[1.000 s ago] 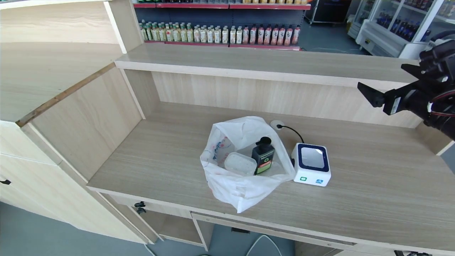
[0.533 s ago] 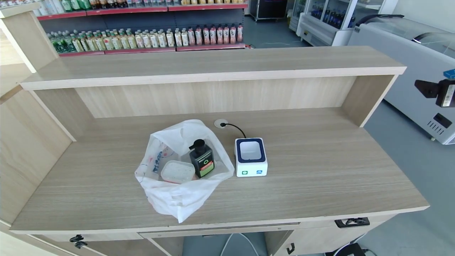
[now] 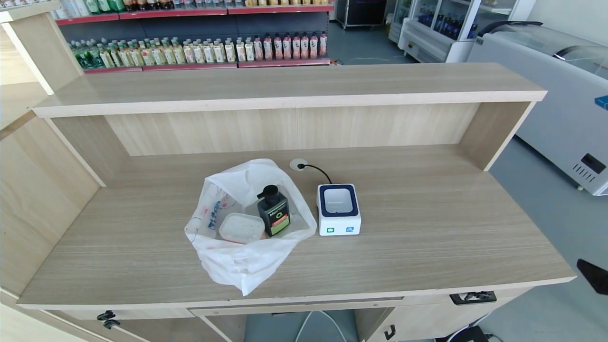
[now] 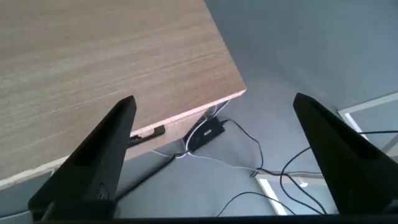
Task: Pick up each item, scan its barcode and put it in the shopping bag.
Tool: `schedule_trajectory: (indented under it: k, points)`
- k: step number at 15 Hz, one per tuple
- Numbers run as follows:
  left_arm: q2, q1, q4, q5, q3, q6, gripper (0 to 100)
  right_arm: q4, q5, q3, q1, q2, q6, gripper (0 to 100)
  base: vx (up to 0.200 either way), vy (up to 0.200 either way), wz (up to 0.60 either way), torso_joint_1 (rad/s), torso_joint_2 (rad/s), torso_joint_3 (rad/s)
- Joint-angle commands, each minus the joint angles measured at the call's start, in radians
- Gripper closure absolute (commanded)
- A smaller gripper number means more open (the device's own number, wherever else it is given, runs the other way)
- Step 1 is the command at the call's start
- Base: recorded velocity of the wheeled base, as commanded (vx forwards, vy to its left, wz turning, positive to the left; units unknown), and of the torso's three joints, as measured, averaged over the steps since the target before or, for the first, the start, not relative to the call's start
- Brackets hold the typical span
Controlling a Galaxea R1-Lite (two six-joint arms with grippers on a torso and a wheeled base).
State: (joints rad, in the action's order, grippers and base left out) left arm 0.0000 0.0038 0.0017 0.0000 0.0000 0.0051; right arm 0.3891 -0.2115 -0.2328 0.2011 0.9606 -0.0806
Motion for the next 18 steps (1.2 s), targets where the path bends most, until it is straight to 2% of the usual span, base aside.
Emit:
schedule_trajectory:
  k: [1, 3, 4, 5, 6, 18]
  points:
    - [0.000, 0.001, 0.000, 0.000, 0.000, 0.001, 0, -0.177, -0.020, 0.233, -0.144, -0.448, 0.050, 0, 0.000, 0.000, 0.00, 0.000, 0.00, 0.000]
    - [0.000, 0.001, 0.000, 0.000, 0.000, -0.001, 0, -0.354, -0.029, 0.233, -0.152, -0.643, 0.055, 0, 0.000, 0.000, 0.00, 0.000, 0.00, 0.000]
    - [0.000, 0.001, 0.000, 0.000, 0.000, -0.001, 0, -0.394, 0.018, 0.222, -0.169, -0.760, 0.051, 0, 0.000, 0.000, 0.00, 0.000, 0.00, 0.000]
    - [0.000, -0.001, 0.000, 0.000, 0.000, 0.001, 0, -0.394, 0.127, 0.219, -0.177, -0.873, 0.050, 0, 0.000, 0.000, 0.00, 0.000, 0.00, 0.000]
    - [0.000, 0.001, 0.000, 0.000, 0.000, -0.001, 0, -0.389, 0.167, 0.222, -0.184, -0.939, 0.055, 0, 0.000, 0.000, 0.00, 0.000, 0.00, 0.000]
    - [0.000, 0.001, 0.000, 0.000, 0.000, -0.001, 0, -0.374, 0.141, 0.228, -0.196, -0.959, 0.059, 0, 0.000, 0.000, 0.00, 0.000, 0.00, 0.000]
